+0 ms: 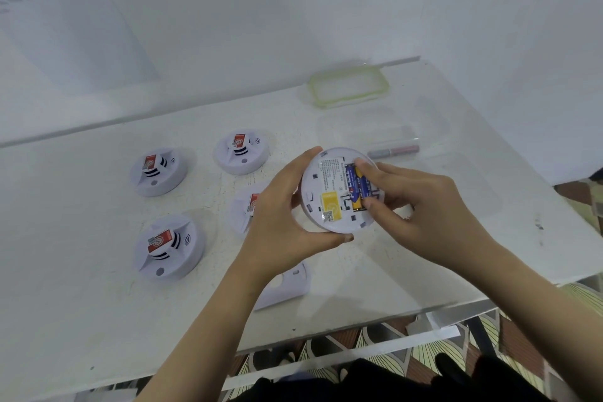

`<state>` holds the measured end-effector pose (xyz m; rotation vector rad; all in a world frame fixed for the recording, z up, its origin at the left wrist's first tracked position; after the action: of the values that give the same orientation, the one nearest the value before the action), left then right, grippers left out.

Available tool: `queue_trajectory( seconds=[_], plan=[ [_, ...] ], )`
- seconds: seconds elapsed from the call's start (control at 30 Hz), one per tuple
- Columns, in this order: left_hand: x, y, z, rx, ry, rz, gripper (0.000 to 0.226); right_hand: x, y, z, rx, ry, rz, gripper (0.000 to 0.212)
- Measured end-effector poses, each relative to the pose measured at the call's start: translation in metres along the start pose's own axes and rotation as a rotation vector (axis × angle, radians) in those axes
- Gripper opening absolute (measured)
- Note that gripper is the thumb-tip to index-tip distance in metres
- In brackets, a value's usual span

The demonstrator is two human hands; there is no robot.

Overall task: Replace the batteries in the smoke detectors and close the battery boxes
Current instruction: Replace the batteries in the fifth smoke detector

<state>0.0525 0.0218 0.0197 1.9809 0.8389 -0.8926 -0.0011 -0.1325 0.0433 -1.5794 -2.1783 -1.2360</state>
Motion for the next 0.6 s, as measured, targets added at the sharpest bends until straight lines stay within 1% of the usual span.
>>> queue_trajectory(
  seconds=[0.1, 0.17, 0.2, 0.27, 0.33, 0.4, 0.47, 0.6],
  plan=[
    [0.000, -0.001, 0.003, -0.002, -0.009, -0.013, 0.094, -0.004, 0.000, -0.004, -0.001, -0.001, 0.055, 0.036],
    [0.000, 0.000, 0.004, -0.007, -0.011, -0.015, 0.094, -0.005, -0.002, -0.004, 0.001, 0.044, 0.093, 0.015],
    [0.000, 0.001, 0.004, -0.011, -0.008, -0.016, 0.095, -0.004, -0.004, -0.003, -0.003, 0.063, 0.086, 0.011],
    [-0.002, 0.005, 0.002, -0.014, 0.015, -0.008, 0.095, -0.002, -0.007, -0.002, -0.004, 0.080, 0.086, 0.019],
    [-0.004, 0.009, 0.002, -0.011, 0.025, 0.006, 0.093, -0.004, -0.006, -0.005, -0.010, 0.103, 0.120, 0.041],
    [-0.004, 0.012, 0.002, -0.014, 0.014, 0.001, 0.094, -0.004, -0.004, -0.008, -0.013, 0.095, 0.115, 0.055],
    [-0.005, 0.014, 0.004, -0.013, 0.016, 0.005, 0.095, -0.002, -0.003, -0.011, -0.024, 0.056, 0.085, 0.057],
    [-0.008, 0.016, 0.010, -0.005, -0.012, 0.022, 0.095, -0.007, -0.003, -0.017, -0.069, 0.014, 0.080, 0.050]
  ],
)
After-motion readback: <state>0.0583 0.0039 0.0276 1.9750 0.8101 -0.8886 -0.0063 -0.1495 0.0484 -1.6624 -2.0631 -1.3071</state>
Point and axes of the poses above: each hand's wrist, its own y-axis towards the middle knuckle, its own z-axis out of the palm, x = y × z, the point moved 7 cm from there along y, towards the middle knuckle
